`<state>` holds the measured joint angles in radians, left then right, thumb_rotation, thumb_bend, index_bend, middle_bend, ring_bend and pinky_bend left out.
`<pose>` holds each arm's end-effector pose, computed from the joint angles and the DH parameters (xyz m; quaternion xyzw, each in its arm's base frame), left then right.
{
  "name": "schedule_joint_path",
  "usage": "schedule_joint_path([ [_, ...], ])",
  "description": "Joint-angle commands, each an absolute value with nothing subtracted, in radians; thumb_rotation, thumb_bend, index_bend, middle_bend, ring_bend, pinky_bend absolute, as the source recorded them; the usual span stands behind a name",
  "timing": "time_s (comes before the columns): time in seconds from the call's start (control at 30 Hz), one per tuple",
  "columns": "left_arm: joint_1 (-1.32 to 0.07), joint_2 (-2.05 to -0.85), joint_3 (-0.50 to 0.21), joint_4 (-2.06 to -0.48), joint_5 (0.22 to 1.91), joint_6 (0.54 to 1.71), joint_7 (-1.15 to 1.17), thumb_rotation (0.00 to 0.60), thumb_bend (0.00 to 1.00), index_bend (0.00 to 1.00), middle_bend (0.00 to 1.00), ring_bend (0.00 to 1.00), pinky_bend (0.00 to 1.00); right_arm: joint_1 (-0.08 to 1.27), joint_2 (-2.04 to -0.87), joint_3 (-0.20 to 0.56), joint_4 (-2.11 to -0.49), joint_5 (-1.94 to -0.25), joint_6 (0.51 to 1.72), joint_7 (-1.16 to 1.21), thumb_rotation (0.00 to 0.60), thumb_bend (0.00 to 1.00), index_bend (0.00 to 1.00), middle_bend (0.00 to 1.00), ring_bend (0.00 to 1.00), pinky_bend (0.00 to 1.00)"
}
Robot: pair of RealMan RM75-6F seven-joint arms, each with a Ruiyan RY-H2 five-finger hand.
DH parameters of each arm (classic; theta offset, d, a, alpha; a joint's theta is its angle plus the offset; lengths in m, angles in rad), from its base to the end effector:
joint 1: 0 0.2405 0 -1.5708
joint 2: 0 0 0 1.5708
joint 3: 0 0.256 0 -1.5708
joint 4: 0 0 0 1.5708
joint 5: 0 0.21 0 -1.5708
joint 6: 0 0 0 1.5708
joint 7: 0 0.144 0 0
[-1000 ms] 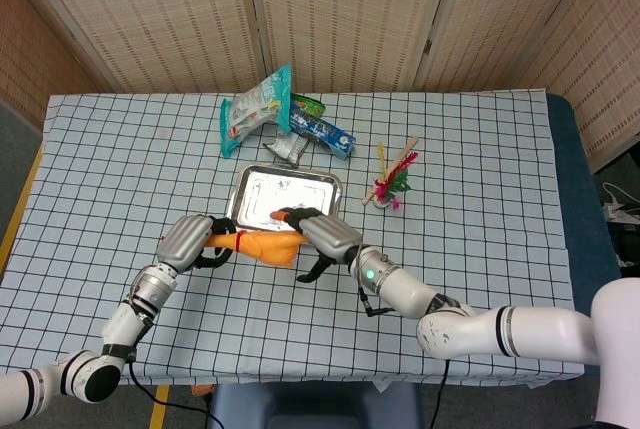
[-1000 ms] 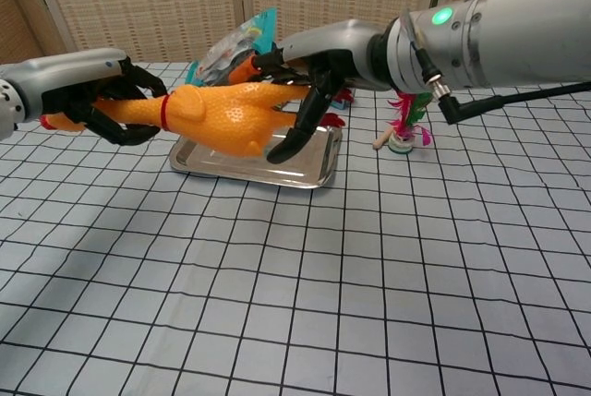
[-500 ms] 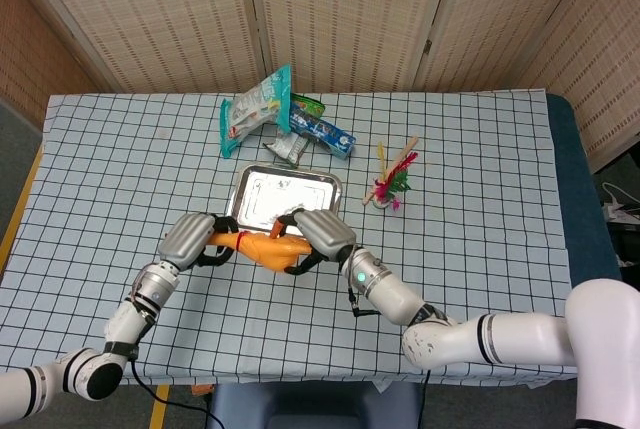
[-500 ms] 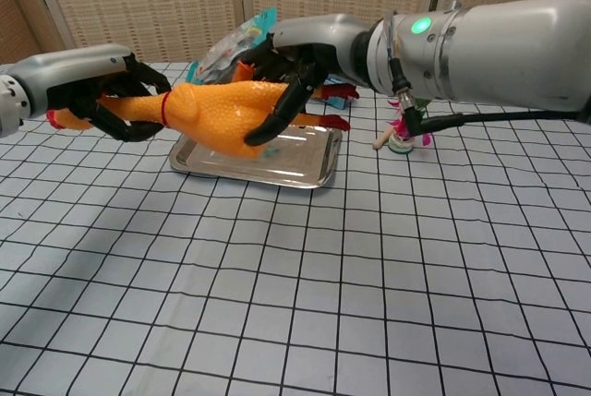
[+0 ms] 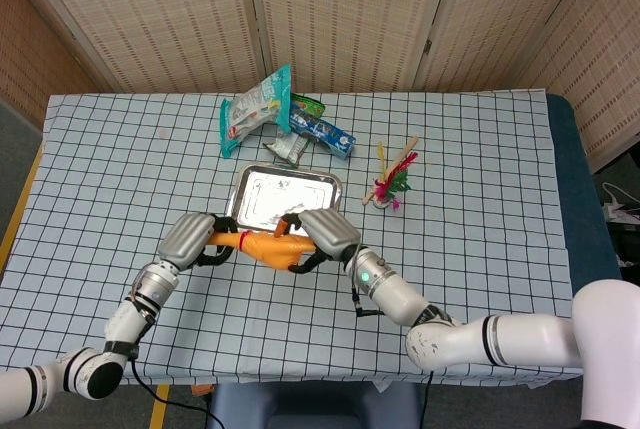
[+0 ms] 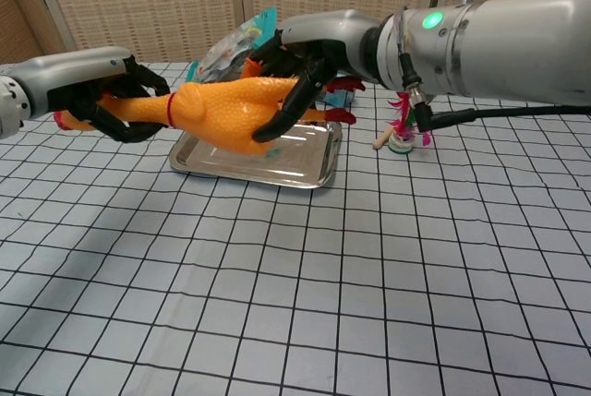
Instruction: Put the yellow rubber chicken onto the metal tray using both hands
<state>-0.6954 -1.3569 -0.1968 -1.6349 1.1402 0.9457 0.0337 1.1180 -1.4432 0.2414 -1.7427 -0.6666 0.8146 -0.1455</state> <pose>-0.1546 0.3401 0.0370 -0.6814 -0.4729 -0.4266 0.3607 -0.0147 -0.3480 -0.0146 0.7160 -0.5275 0.3972 0.2265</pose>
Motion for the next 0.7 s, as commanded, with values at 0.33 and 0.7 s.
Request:
schedule_joint_path([
  [0.33,-0.711,-1.352,-0.212,-1.573,1.097,0.906,0.019,0.600,0.66,0.83,0.69,0.46,0.43,1.010,-1.305,0.239,-1.771,-0.836,0.797,-0.063,0.600,0.12,0.00,0.00,0.00,0.00],
  [0.7,-0.821,-1.440,-0.263,-1.368,1.048,0.740,-0.053,0.600,0.66,0.84,0.70,0.47,0.43,0.866,-1.159,0.231,-1.804,-0.998,0.881,0.043,0.600,0.11,0.00,0.00,0.00,0.00],
])
